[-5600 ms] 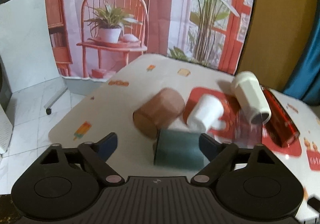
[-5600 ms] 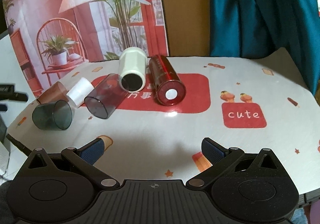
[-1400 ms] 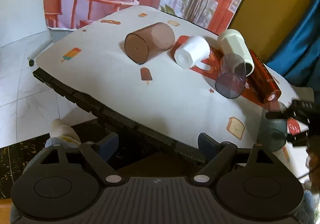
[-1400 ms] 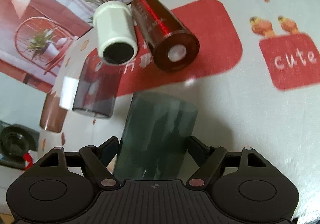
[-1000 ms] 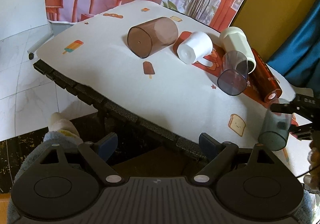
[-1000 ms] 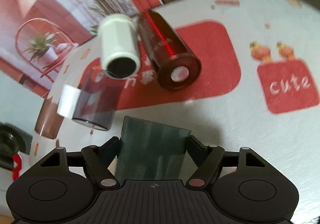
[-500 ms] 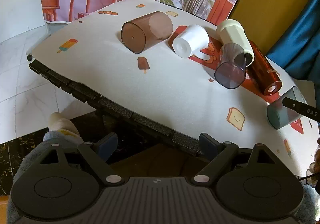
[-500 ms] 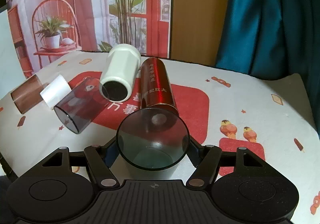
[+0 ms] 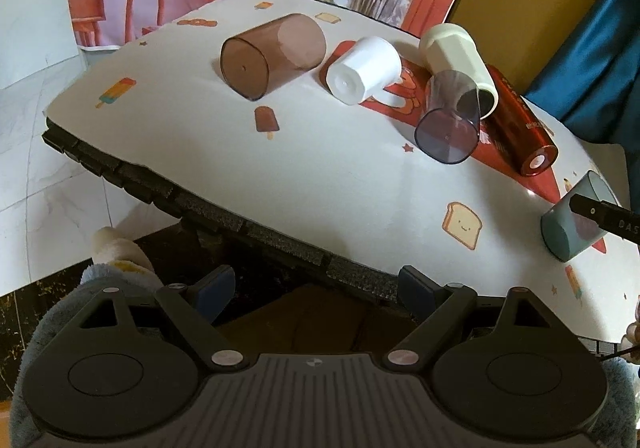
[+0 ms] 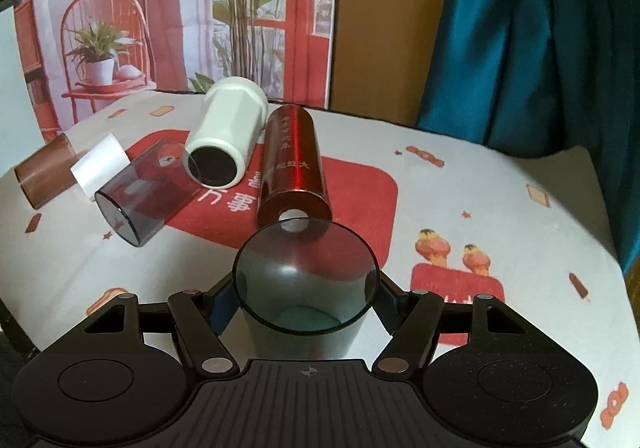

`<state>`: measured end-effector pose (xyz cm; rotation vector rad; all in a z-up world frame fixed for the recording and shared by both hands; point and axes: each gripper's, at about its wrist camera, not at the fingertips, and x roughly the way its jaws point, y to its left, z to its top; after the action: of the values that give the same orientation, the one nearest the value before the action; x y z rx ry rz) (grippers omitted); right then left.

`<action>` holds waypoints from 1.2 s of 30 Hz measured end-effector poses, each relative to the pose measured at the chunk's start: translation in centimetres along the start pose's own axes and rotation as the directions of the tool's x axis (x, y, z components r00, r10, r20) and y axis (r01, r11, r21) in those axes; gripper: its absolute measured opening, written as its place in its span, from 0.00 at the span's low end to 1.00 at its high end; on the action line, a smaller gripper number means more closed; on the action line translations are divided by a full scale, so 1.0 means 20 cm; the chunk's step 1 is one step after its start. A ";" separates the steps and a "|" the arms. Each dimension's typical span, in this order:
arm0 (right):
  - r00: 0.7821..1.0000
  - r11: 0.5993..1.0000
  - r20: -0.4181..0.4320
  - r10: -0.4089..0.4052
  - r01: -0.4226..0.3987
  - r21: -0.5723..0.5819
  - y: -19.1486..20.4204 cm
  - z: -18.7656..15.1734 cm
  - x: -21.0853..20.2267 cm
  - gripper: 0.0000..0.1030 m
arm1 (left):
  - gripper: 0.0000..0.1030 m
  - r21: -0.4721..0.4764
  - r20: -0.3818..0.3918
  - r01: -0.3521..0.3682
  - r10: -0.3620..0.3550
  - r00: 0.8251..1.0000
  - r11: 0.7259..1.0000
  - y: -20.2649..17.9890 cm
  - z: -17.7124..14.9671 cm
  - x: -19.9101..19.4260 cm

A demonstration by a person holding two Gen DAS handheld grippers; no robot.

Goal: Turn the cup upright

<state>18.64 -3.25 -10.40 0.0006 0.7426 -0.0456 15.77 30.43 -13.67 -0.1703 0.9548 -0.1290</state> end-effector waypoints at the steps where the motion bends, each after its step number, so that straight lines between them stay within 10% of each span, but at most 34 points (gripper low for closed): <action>1: 1.000 1.000 -0.002 0.000 0.000 0.001 0.00 0.00 0.00 0.63 | 0.88 -0.002 0.005 -0.001 0.001 1.000 1.000 0.00 0.00 -0.01; 13: 0.998 0.993 0.017 0.056 -0.058 0.107 -0.04 -0.02 -0.15 0.99 | 0.95 0.066 0.056 -0.032 0.028 0.998 0.997 -0.08 0.01 -0.08; 36: 0.996 0.978 0.091 -0.021 0.001 0.208 -0.05 -0.11 -0.66 1.00 | 1.00 0.103 0.294 -0.164 0.128 0.947 0.981 -0.14 0.11 -0.53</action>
<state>7.40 -3.60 -3.13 0.1933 0.6423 -0.1330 11.37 29.73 -3.46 0.0008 0.6641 -0.0258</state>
